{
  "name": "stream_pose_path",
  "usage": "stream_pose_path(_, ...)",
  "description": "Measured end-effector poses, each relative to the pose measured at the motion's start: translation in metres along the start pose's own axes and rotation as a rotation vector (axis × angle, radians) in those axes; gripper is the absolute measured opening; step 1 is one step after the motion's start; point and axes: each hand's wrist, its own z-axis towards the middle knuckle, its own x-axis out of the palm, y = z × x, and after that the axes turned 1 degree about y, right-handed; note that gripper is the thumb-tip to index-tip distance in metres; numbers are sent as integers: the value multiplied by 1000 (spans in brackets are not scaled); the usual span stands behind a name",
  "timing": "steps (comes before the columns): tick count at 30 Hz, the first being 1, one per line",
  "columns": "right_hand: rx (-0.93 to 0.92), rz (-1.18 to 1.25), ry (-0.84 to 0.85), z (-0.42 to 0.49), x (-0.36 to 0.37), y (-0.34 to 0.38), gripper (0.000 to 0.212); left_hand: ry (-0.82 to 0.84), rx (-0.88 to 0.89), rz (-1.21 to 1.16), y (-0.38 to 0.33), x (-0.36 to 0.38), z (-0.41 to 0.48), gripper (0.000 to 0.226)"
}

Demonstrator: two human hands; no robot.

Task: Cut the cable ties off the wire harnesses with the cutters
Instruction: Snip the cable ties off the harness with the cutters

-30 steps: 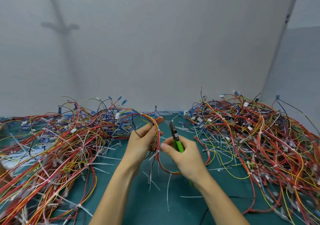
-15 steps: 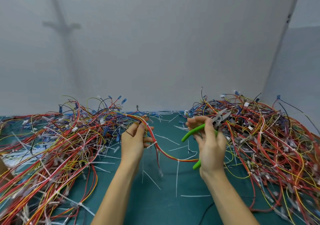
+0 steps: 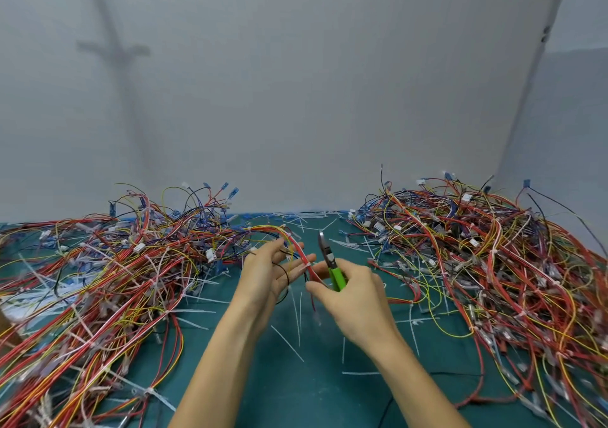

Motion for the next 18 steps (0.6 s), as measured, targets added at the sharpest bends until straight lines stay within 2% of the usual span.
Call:
stream_pose_path(4,56,34,-99,4,-1,-4,12,173,-92,-76,-1,-1,-2,11)
stream_pose_path(6,116,125,-136,8,-3,-6,14,228,-76,100,1,-2,-2,16)
stream_pose_path(8,177,289,-153,11,-3,-8,13,213,-49,413,1,-2,-3,22)
stream_pose_path(10,220,440,-168,12,-2,-8,11,189,-56,580,3,-2,-4,16)
stream_pose_path(13,253,617,-168,11,-3,-9,8,196,-79,629,7,-1,-5,13)
stream_pose_path(16,284,743,-133,11,-5,-10,7,142,7,677,9,-4,-5,15)
stream_pose_path(18,319,810,-115,12,-7,-11,7,164,49,713,6,-9,-4,13)
